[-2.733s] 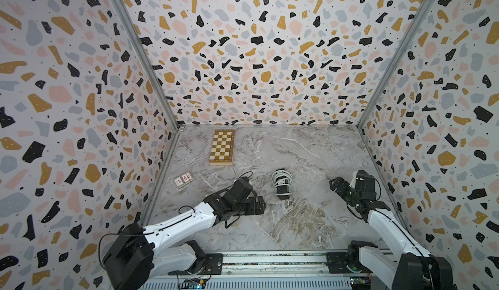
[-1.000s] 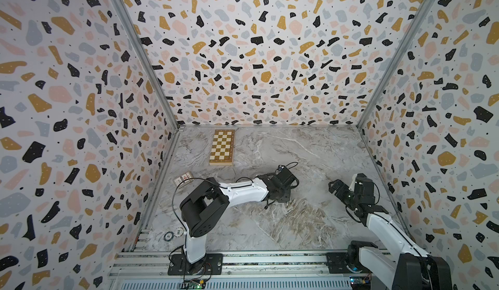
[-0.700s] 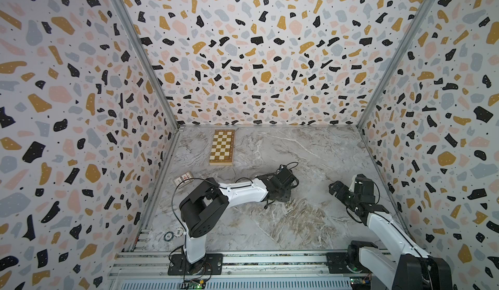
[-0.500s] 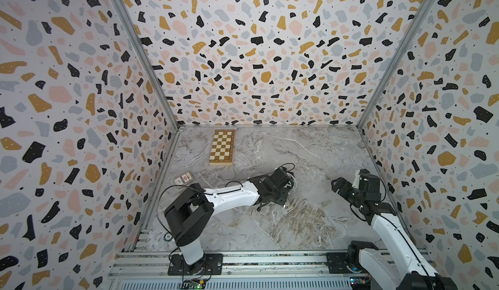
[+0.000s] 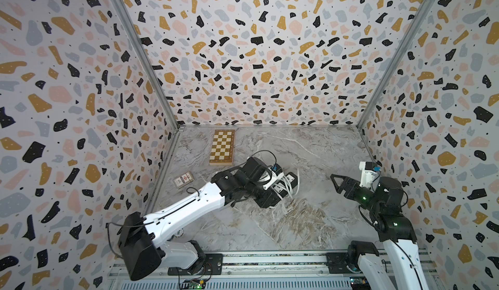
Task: Unwrap the cord wrapped around the power strip
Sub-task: Pick up the power strip from the center of the board, then unwrap the power cord from the power strip.
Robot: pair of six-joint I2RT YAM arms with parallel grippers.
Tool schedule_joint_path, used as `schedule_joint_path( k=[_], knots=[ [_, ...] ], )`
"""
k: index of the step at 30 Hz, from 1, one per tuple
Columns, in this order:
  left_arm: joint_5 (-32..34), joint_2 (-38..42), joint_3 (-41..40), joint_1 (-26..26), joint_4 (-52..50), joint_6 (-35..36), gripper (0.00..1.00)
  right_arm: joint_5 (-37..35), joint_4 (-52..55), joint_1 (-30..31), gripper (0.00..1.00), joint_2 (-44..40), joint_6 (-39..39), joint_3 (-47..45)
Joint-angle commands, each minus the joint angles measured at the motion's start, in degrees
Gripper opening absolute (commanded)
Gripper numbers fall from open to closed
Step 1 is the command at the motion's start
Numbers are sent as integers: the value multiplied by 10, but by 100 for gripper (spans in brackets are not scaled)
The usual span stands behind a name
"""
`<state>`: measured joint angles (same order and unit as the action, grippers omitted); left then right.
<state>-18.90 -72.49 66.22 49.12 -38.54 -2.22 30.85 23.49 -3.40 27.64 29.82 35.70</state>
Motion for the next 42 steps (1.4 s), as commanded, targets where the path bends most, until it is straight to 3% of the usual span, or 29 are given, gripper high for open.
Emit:
schedule_joint_path(
  k=[1,7,16,21,28,35,42],
  knots=[
    [-30,45,49,-5,-58,95,0,53,-13,2,86,-61,-13,-13],
    [-26,80,69,-25,-106,137,0,96,-187,3,83,-121,52,-101],
    [-71,106,77,-91,-101,120,0,170,-382,21,83,-67,149,-149],
    [-82,104,102,-120,-127,121,0,91,-330,105,80,-7,90,-138],
    [-123,99,97,-170,-119,100,0,-23,-337,320,80,132,-65,-118],
    [-136,105,86,-189,-95,94,0,-40,-428,408,77,261,-144,-125],
    [-137,117,70,-193,-81,89,0,10,-511,443,69,355,-187,-103]
  ],
)
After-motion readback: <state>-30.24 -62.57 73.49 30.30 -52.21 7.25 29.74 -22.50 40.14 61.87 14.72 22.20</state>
